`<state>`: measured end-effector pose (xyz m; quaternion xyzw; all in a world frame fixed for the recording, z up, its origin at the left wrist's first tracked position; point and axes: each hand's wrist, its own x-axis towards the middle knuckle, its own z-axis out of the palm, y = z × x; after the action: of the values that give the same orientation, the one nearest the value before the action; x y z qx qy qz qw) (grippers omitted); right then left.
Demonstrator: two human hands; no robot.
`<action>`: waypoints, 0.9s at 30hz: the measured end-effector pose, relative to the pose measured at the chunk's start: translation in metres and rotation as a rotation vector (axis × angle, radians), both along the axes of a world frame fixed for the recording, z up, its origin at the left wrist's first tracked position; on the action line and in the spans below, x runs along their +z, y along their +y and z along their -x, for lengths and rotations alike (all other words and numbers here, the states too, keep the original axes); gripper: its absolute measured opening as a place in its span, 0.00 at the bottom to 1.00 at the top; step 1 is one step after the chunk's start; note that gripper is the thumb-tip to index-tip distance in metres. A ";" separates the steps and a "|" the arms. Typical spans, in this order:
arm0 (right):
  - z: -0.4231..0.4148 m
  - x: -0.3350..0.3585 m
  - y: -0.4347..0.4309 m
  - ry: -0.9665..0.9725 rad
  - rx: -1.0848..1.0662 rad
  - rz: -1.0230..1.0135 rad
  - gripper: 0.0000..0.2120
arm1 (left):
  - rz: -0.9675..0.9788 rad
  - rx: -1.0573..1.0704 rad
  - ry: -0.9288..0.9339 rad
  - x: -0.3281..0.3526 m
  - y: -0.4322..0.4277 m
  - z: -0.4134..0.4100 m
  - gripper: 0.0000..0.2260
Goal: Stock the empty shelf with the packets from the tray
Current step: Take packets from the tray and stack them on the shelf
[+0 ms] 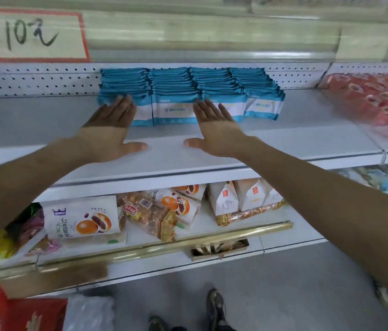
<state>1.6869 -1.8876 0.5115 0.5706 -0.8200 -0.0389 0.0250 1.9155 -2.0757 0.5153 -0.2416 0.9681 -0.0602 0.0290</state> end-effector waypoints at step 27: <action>0.192 0.007 0.119 -0.068 -0.140 0.255 0.51 | 0.081 0.080 0.081 -0.004 0.134 0.024 0.45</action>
<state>1.4947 -1.7688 0.5190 0.5053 -0.8563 0.0834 0.0670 1.8918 -1.9418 0.5109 -0.2834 0.9548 -0.0881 -0.0175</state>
